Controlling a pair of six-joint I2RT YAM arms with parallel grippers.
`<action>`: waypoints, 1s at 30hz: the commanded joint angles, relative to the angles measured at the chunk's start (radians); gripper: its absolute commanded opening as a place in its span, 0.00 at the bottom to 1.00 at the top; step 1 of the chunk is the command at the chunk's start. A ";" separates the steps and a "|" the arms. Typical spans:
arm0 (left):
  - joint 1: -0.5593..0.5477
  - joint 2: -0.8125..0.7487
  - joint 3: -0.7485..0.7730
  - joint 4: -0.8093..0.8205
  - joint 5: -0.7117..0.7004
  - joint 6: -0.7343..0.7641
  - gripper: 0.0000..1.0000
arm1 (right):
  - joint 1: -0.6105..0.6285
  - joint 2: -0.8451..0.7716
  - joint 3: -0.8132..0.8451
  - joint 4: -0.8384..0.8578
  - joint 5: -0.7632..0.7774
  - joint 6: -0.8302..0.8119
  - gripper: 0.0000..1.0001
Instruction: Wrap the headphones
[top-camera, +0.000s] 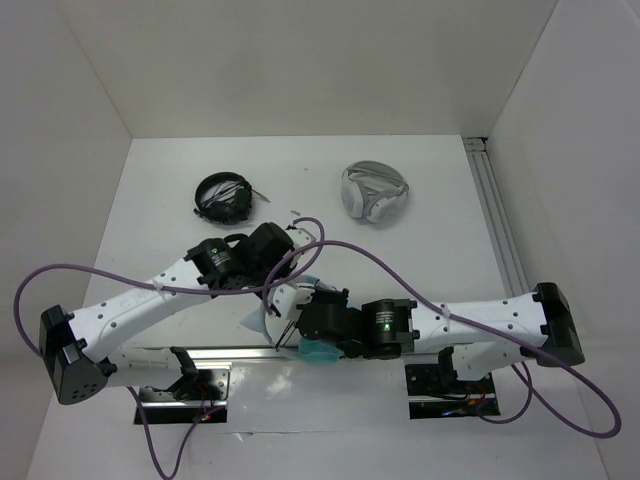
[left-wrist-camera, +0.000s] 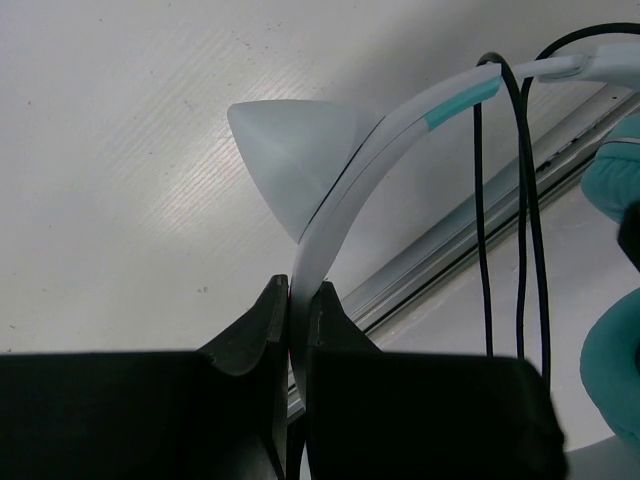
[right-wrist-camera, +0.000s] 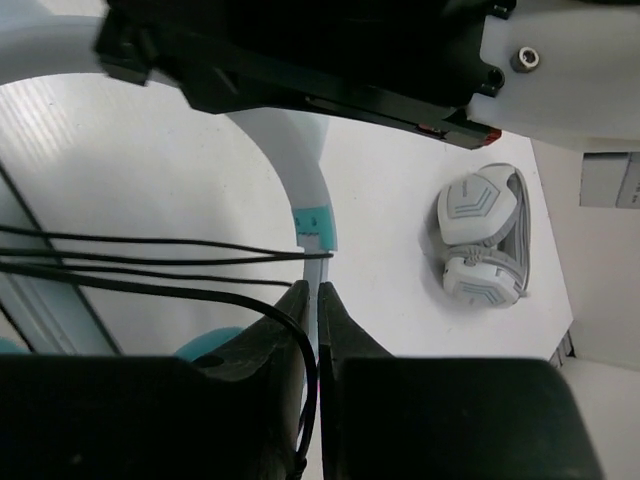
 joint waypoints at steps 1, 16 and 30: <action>-0.013 -0.003 0.023 0.003 0.068 -0.008 0.00 | -0.075 -0.051 -0.036 0.143 -0.010 -0.045 0.15; -0.022 0.038 0.023 -0.007 0.050 0.001 0.00 | -0.238 -0.031 -0.076 0.162 -0.175 -0.033 0.29; 0.027 0.047 0.014 -0.007 0.100 -0.008 0.00 | -0.457 -0.070 -0.115 0.243 -0.473 -0.024 0.35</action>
